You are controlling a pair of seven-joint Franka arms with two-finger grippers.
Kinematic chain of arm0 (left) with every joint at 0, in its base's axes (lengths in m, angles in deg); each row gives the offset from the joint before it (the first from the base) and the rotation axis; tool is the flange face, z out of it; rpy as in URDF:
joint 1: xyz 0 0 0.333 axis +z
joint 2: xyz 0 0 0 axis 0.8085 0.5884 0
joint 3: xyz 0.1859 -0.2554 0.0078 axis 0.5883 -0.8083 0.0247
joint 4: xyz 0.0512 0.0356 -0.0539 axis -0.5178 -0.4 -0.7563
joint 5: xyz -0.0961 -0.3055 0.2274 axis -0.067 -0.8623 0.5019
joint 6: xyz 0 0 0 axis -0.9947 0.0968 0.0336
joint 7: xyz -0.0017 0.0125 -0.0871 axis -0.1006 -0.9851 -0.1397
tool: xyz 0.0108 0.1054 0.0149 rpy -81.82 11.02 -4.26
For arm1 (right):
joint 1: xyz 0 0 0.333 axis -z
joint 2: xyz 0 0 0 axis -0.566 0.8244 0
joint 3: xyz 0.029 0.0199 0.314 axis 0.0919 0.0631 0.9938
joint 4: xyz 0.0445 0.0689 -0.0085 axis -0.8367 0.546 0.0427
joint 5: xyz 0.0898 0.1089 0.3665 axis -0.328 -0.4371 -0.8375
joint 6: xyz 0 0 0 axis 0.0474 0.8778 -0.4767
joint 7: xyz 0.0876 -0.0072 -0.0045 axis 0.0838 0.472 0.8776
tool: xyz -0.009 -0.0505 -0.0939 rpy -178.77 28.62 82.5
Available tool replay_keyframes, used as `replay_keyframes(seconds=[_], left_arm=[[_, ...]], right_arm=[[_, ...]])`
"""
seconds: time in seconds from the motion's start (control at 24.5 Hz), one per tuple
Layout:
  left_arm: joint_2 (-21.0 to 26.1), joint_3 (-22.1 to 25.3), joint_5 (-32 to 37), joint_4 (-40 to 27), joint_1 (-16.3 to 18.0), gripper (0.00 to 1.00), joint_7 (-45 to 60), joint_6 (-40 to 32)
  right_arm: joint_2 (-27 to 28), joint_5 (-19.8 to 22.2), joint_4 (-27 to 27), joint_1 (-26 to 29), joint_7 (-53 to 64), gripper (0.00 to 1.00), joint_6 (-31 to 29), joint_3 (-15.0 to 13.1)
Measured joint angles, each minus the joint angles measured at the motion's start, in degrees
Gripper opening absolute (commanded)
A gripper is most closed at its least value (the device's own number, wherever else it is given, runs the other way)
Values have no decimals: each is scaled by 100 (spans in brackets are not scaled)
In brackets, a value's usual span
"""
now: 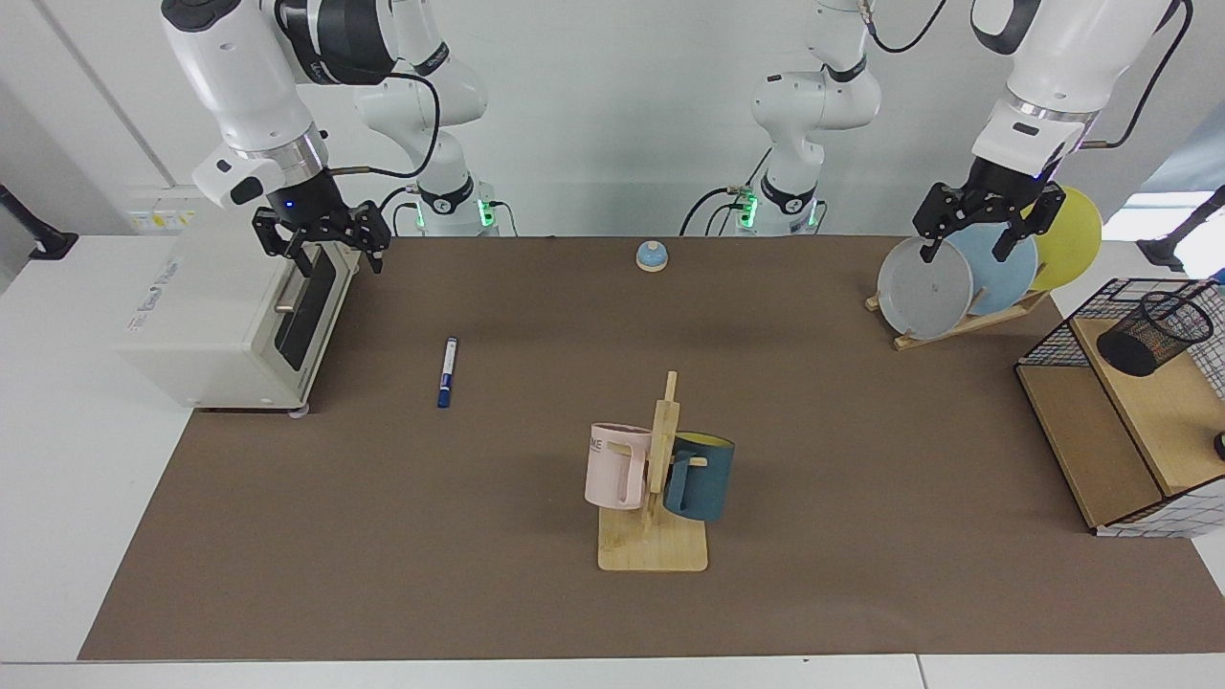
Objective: Put markers into pen holder
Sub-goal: 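Move the right gripper down onto the blue-capped marker, then grasp the marker with the right gripper while the left gripper moves in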
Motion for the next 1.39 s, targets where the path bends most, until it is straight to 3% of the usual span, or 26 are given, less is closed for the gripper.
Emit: replay_keyframes(seconds=[0.9, 1.39], left_arm=[[4, 0, 0, 2, 0, 100, 0, 3], [4, -2, -2, 3, -1, 100, 0, 53]], right_arm=[[7, 0, 100, 16, 0, 100, -54, 74], [520, -3, 1367, -332, -372, 100, -1763, 135]])
